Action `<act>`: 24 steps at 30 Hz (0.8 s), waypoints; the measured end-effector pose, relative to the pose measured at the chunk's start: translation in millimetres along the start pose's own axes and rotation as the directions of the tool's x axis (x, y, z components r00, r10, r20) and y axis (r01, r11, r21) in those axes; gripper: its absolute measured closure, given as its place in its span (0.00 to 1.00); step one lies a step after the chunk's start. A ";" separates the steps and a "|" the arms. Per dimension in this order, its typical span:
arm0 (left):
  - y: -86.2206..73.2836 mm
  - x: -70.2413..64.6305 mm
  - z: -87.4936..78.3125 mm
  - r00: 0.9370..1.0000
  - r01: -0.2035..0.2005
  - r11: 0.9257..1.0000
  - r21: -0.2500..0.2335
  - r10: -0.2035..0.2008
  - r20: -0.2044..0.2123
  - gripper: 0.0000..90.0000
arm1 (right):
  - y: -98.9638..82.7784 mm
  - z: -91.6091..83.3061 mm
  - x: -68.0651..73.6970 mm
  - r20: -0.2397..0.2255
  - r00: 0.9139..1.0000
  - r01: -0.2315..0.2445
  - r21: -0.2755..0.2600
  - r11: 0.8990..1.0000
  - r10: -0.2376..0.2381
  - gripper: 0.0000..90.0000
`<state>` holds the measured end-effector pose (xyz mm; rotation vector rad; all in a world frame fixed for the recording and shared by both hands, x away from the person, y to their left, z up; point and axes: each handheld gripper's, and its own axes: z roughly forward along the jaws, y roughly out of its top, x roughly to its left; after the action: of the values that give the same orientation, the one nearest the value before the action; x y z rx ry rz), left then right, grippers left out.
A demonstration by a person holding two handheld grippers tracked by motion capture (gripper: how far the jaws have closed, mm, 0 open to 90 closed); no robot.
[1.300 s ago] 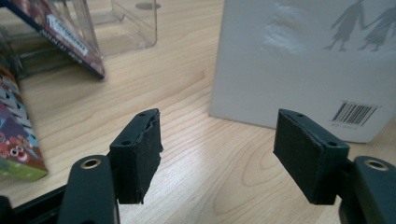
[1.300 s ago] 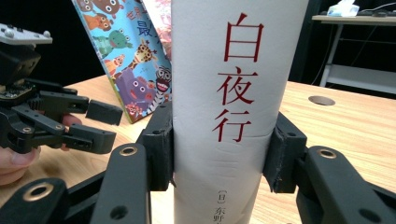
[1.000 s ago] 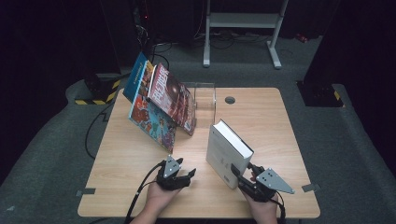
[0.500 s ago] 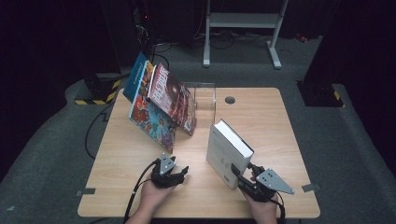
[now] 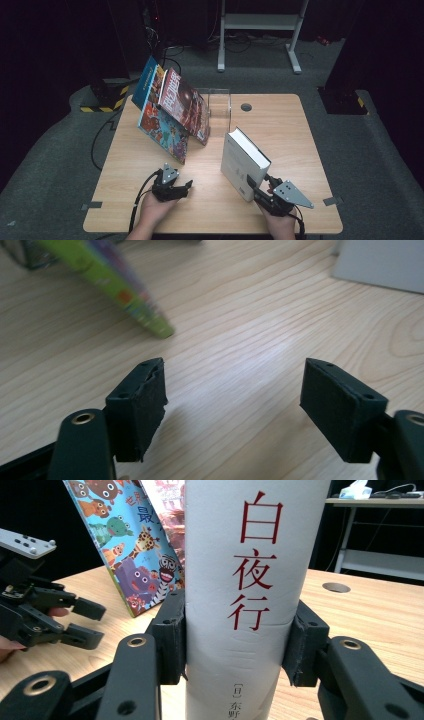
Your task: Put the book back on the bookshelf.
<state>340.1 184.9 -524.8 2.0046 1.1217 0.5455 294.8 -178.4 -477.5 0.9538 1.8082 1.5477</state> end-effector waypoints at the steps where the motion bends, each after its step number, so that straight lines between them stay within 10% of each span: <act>1: -2.0 5.4 -2.6 1.000 0.012 1.000 0.000 -0.012 -0.008 0.27 | 0.1 1.3 1.6 0.010 1.000 0.002 -0.002 1.000 -0.002 0.58; 24: -32.0 67.1 -34.9 0.997 0.047 0.995 0.088 -0.041 -0.062 0.16 | 5.1 25.9 23.7 0.101 0.994 0.030 0.018 0.999 -0.032 0.58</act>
<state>334.9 266.8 -528.2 2.0468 1.2434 0.5442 302.4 -143.8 -476.2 0.9895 1.7593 1.4409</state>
